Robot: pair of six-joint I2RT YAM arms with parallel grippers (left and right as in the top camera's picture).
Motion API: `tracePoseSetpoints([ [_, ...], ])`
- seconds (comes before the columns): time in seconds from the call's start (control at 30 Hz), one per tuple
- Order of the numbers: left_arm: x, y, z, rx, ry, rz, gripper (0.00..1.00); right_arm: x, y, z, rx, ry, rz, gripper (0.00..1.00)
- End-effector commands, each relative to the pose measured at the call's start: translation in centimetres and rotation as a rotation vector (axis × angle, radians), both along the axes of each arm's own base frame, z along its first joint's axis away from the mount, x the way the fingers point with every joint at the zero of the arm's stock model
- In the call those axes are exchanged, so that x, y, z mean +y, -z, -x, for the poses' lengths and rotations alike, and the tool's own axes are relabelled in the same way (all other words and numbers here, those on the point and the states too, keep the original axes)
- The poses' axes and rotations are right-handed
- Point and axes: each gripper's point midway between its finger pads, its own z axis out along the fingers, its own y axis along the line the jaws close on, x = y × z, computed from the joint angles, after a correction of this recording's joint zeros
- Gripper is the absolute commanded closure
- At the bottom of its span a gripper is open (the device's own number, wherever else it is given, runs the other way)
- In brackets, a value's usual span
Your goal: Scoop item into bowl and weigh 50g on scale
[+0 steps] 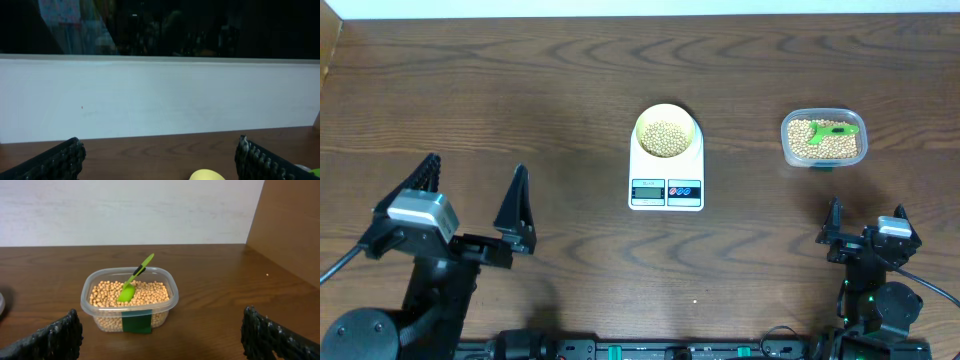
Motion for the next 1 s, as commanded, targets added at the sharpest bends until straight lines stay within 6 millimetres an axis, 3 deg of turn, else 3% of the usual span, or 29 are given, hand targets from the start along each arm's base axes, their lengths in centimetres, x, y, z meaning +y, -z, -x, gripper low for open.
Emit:
tracePoseSetpoints([
  [0.0,-0.3,-0.4,0.6,-0.017,0.015,0.000,0.02,0.0,0.1,0.0,0.002,0.005,-0.013,0.01],
  [0.2,-0.3,0.7,1.1,-0.017,0.014,0.000,0.02,0.0,0.1,0.0,0.003,0.006,-0.013,0.01],
  [0.4,-0.1,4.6,3.0,-0.062,-0.002,0.000,0.02,0.0,0.1,0.0,0.002,0.005,-0.013,0.01],
  [0.6,-0.2,6.9,5.3,-0.199,-0.002,-0.006,0.02,0.0,0.1,0.0,0.003,0.006,-0.013,0.01],
  [0.97,0.0,8.6,2.8,-0.235,-0.009,-0.013,0.02,0.0,0.1,0.0,0.003,0.006,-0.013,0.01],
])
